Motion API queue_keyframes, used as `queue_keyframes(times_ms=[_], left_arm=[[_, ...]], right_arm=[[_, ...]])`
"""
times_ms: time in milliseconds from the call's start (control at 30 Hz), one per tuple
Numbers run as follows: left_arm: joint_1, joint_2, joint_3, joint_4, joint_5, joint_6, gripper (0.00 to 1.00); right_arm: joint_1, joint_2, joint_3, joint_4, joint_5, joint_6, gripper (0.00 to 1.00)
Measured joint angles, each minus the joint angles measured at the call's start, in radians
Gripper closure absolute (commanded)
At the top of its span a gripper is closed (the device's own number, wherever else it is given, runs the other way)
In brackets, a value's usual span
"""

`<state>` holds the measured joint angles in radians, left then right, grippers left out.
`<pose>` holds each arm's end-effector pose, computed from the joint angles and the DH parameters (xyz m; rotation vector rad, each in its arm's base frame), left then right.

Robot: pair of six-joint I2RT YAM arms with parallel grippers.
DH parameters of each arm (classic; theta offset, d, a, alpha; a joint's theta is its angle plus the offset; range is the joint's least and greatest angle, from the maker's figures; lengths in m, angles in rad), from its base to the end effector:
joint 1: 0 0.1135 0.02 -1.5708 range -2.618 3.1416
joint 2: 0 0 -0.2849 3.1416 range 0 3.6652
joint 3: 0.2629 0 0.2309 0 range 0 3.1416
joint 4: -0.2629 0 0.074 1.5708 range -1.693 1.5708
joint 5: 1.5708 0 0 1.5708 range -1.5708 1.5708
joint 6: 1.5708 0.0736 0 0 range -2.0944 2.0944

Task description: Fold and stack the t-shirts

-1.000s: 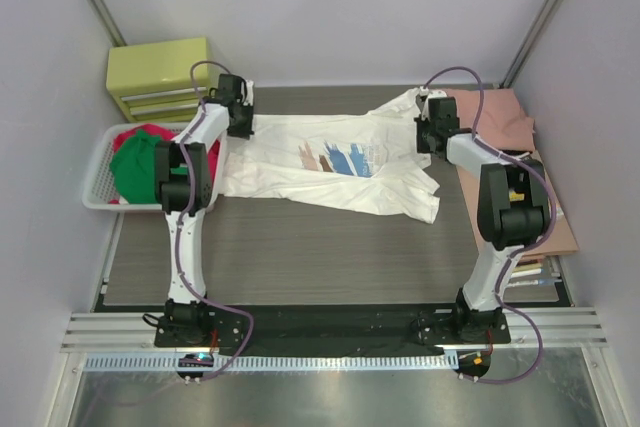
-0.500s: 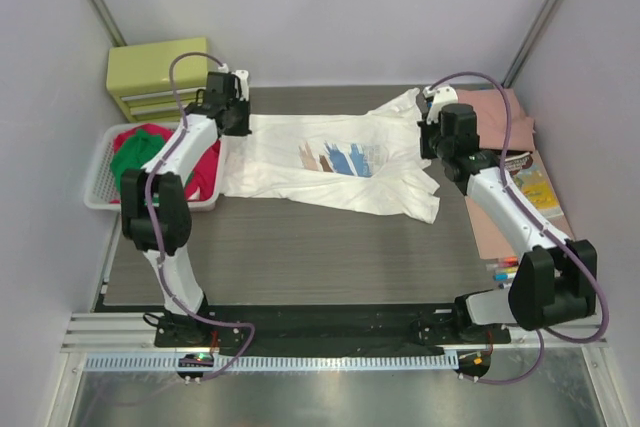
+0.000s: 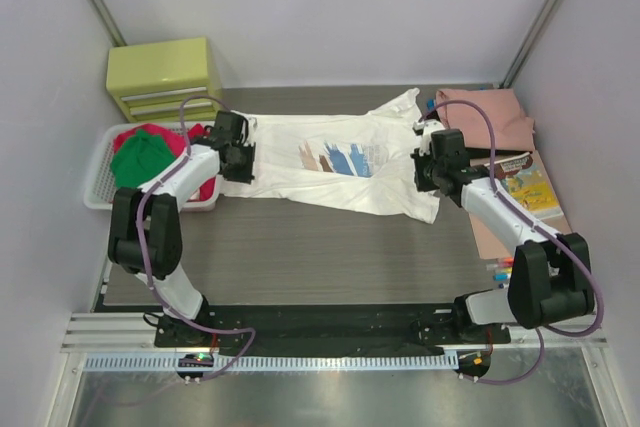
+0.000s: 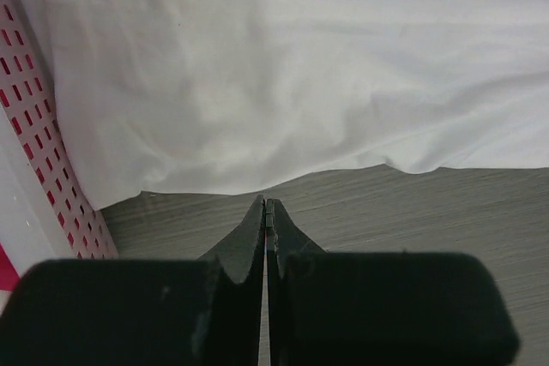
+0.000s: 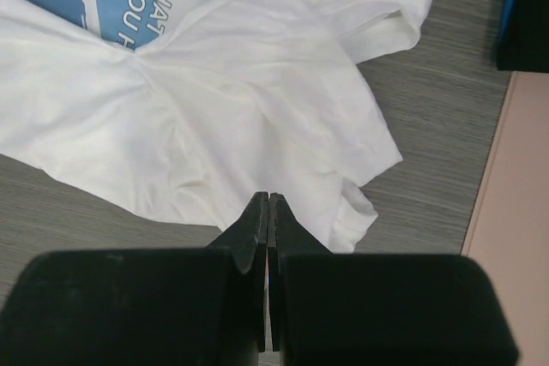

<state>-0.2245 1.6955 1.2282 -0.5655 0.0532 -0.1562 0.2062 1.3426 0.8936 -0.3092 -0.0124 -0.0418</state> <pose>0.3473 -0.0833 0.2227 0.1085 2.6135 -0.2048 0.2833 0.0602 0.2468 -0.2944 2.3123 0.0967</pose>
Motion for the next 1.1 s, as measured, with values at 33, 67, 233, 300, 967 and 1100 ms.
queue_keyframes(times_ms=[33, 67, 233, 300, 967, 1100], left_arm=[[0.000, 0.004, -0.006, -0.006, -0.005, 0.003, 1.00], [0.000, 0.008, -0.008, -0.009, -0.011, 0.009, 1.00], [0.000, 0.032, -0.006, 0.000, -0.055, 0.033, 1.00], [0.000, 0.057, 0.002, 0.000, -0.060, 0.033, 1.00], [0.000, 0.188, 0.006, 0.065, -0.108, 0.032, 1.00], [0.000, 0.125, -0.081, 0.096, -0.099, 0.024, 1.00]], right_arm=[[0.004, 0.018, -0.001, -0.002, -0.004, 0.000, 0.99], [0.011, 0.032, -0.001, -0.002, -0.007, 0.000, 0.99], [0.083, 0.105, -0.001, 0.017, -0.005, 0.000, 0.99], [0.117, 0.143, -0.001, 0.032, -0.005, 0.000, 0.99], [0.165, 0.253, -0.066, 0.121, 0.002, 0.014, 0.99], [0.165, 0.135, -0.117, 0.050, 0.002, 0.018, 0.99]])
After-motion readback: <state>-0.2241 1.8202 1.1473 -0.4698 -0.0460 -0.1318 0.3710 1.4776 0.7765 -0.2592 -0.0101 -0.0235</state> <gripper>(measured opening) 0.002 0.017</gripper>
